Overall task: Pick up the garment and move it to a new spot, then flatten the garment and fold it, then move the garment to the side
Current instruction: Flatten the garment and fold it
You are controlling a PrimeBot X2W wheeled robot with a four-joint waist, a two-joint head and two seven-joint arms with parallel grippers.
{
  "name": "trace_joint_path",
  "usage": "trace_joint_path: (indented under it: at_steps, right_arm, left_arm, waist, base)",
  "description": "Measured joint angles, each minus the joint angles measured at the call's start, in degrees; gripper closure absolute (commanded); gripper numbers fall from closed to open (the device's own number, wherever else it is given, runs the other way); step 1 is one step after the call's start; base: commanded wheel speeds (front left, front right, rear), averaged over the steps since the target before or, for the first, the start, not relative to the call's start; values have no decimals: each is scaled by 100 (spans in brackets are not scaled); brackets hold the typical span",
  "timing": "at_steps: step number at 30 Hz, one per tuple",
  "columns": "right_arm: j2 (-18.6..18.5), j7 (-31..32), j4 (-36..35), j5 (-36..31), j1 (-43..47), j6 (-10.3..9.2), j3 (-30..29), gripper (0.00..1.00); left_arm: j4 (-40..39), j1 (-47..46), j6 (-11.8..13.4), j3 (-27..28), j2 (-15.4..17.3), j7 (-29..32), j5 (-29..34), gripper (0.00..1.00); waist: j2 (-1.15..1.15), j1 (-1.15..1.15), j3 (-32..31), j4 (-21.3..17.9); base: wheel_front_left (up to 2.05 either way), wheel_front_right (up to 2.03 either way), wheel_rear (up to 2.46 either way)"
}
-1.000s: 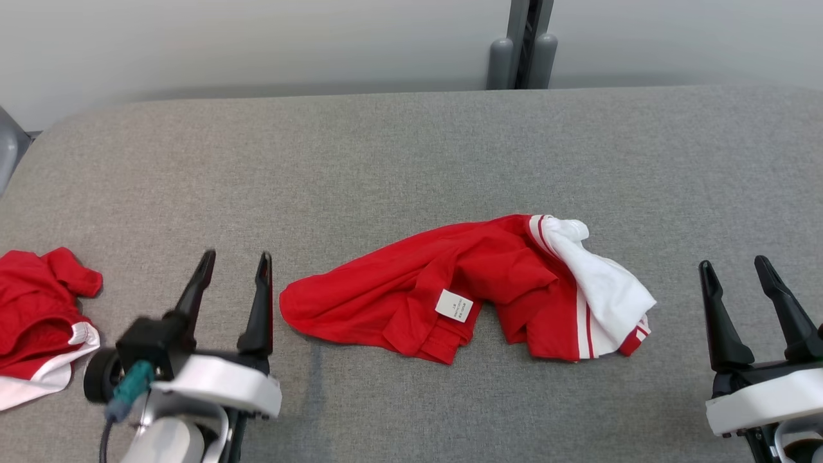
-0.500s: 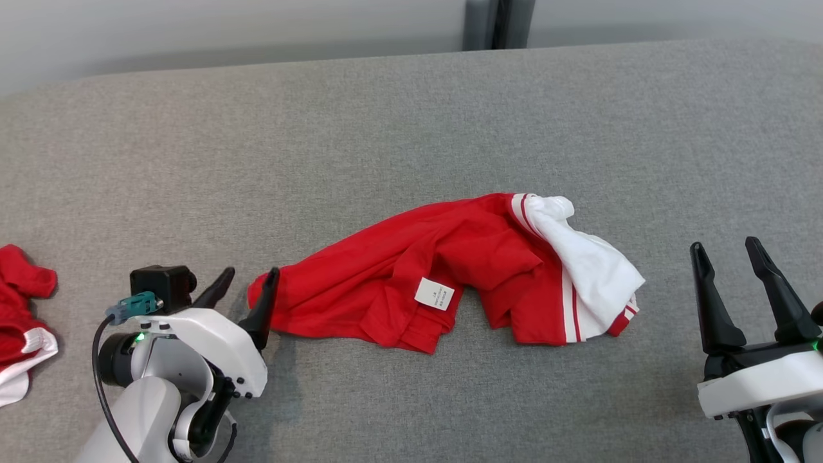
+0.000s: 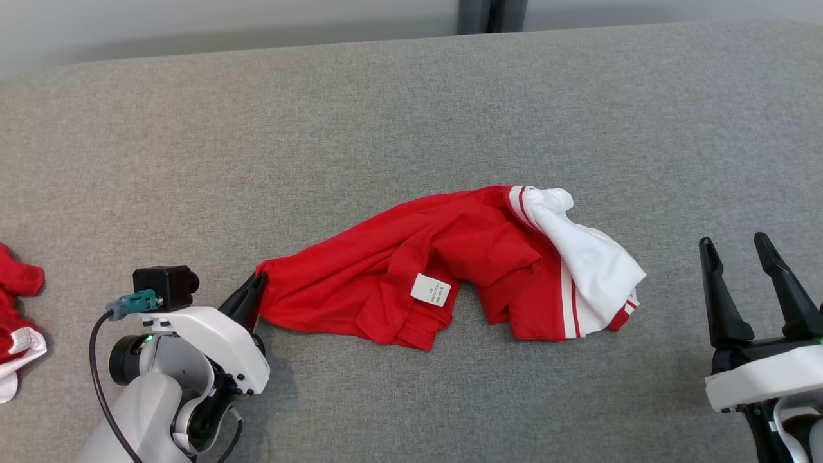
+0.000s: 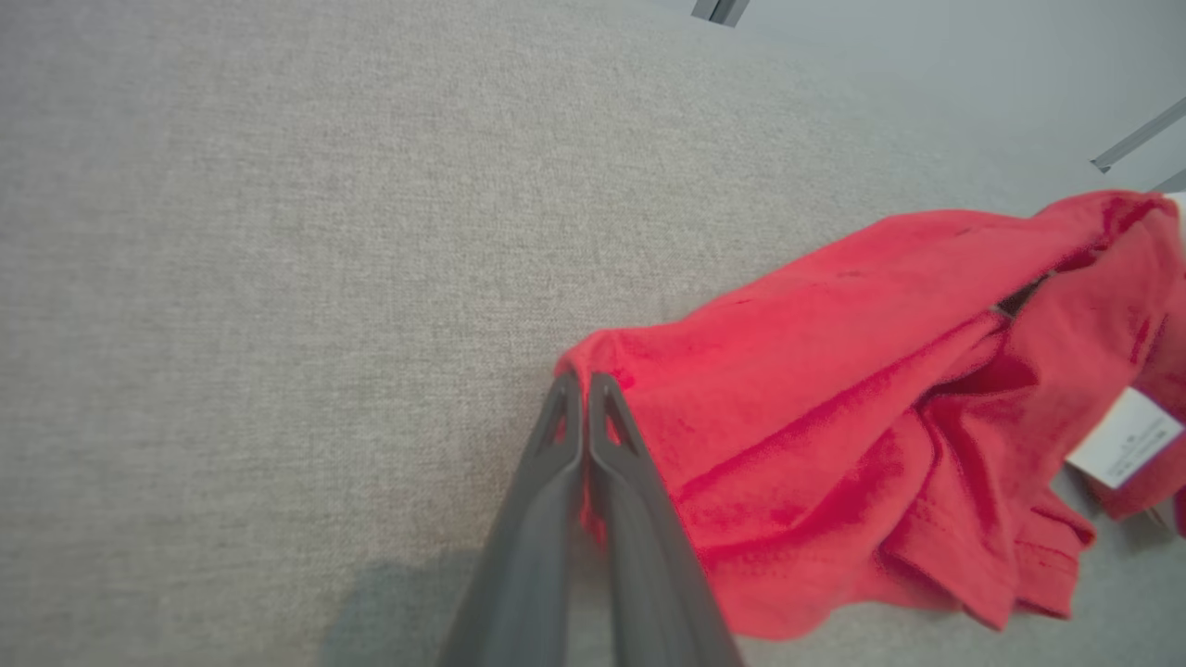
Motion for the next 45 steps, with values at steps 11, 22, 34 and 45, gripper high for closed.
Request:
trace_joint_path:
  at_steps: [11,22,34,45]
  right_arm:
    - [-619,575,751,400,-258,0,811,0]
    - [-887,502,1478,1016,-714,0,1568,100]
    - [-1176,-124,1085,872,-999,0,1349,100]
    - [-1439,-32,-381,310,-1650,1,568,100]
  left_arm:
    - [-179,-38,35,-49,34,-178,94,100]
    - [-210,-40,43,-92,16,-250,98,100]
    - [-884,-77,197,-30,155,-783,394,100]
    - [-2494,-526,623,225,526,-1207,972,100]
  waist:
    - [0,0,25,117]
    - [0,0,121,246]
    - [0,0,61,216]
    - [0,0,-124,142]
  base:
    - [0,0,0]
    - [0,0,0]
    - [0,0,0]
    - [0,0,0]
